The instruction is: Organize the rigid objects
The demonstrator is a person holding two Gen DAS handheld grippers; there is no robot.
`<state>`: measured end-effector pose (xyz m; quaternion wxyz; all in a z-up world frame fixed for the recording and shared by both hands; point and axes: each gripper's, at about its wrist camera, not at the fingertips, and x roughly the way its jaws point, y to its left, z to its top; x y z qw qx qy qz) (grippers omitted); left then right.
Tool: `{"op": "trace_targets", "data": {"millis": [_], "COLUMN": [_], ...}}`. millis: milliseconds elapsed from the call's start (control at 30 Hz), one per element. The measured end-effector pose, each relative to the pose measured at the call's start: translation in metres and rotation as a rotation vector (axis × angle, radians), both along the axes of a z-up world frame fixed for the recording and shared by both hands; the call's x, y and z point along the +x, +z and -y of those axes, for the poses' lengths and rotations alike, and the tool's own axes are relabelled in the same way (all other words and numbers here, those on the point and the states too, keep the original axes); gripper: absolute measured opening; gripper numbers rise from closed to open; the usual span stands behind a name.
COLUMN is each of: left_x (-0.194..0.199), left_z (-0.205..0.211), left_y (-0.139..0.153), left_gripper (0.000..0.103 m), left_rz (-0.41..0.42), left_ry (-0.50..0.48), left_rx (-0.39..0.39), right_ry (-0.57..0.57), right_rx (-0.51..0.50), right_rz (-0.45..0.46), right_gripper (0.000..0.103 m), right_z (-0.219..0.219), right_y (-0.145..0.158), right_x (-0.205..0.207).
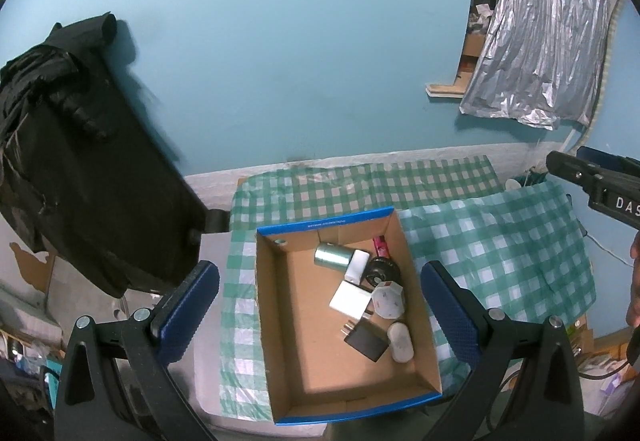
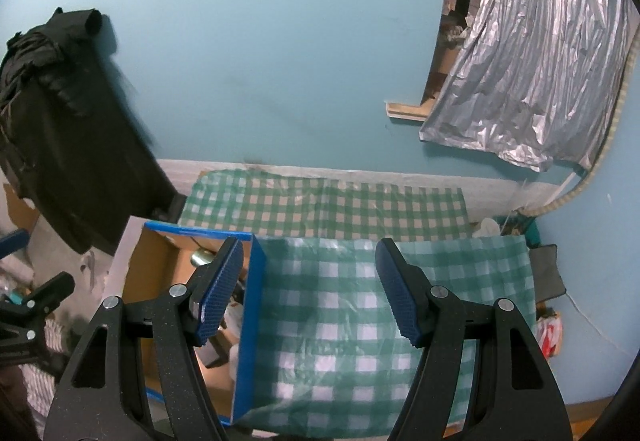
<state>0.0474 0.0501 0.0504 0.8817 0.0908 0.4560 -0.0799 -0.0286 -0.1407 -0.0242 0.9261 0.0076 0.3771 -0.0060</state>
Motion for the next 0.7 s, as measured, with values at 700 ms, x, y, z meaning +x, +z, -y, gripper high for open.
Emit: {"op": "trace_targets", "data": {"millis": [700], "left_x": [0.0015], "left_z": [-0.0014], "left_y": [-0.0039], "left_gripper": [0.102], "left_rz": [-0.005], "left_ry": [-0.013], "left_rx": [-0.003], "right_ry": [-0.023], "right_rx": [0.008], "right_rz": [-0.006], "right_gripper": [0.068], "right_z": [0.0007], "right_y": [-0.0004], "right_x": [-0.0012]}}
